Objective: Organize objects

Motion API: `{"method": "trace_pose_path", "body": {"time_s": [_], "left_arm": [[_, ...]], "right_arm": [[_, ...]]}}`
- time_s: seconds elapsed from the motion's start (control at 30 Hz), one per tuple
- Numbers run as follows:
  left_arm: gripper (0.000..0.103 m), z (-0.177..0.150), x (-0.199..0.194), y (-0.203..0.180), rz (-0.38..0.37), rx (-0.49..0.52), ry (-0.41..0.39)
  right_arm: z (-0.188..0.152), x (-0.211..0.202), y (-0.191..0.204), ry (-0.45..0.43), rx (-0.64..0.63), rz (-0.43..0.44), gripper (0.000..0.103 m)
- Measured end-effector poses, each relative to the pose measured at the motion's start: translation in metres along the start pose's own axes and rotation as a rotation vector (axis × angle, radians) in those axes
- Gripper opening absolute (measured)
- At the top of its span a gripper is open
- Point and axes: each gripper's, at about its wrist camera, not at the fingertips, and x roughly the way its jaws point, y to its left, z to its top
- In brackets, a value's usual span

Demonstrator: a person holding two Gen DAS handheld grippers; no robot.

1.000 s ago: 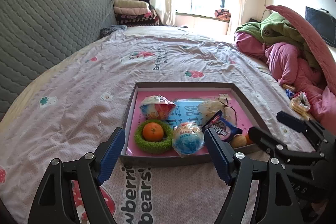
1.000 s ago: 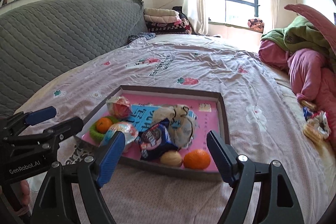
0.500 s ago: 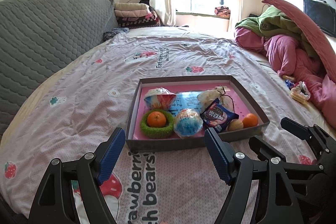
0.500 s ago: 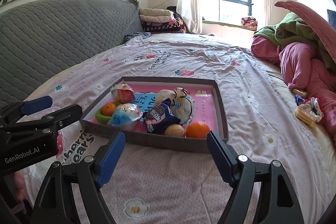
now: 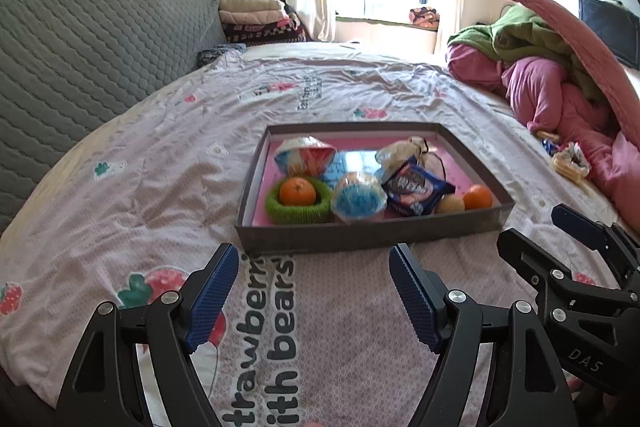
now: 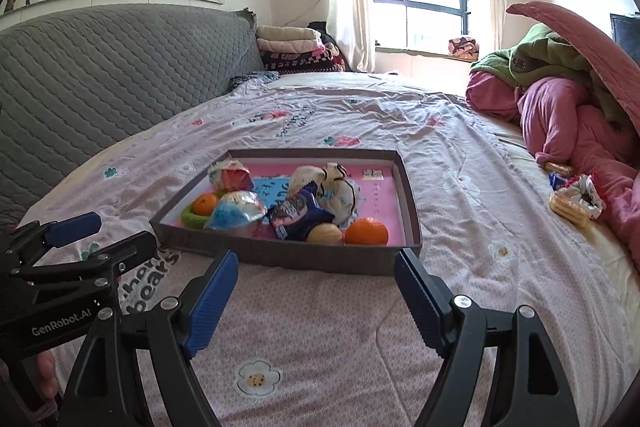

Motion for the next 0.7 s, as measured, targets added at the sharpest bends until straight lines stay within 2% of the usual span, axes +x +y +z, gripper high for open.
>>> {"method": "trace_pose_path", "body": {"time_s": [0.5, 0.7], "left_arm": [[0.079, -0.023, 0.026, 0.006, 0.022, -0.01, 0.048], [0.079, -0.023, 0.028, 0.008, 0.018, -0.02, 0.043]], "right_arm": [[-0.021, 0.014, 0.003, 0.025, 0.002, -0.003, 0.08], [-0.025, 0.017, 0.003, 0.027, 0.0, -0.013, 0.08]]}}
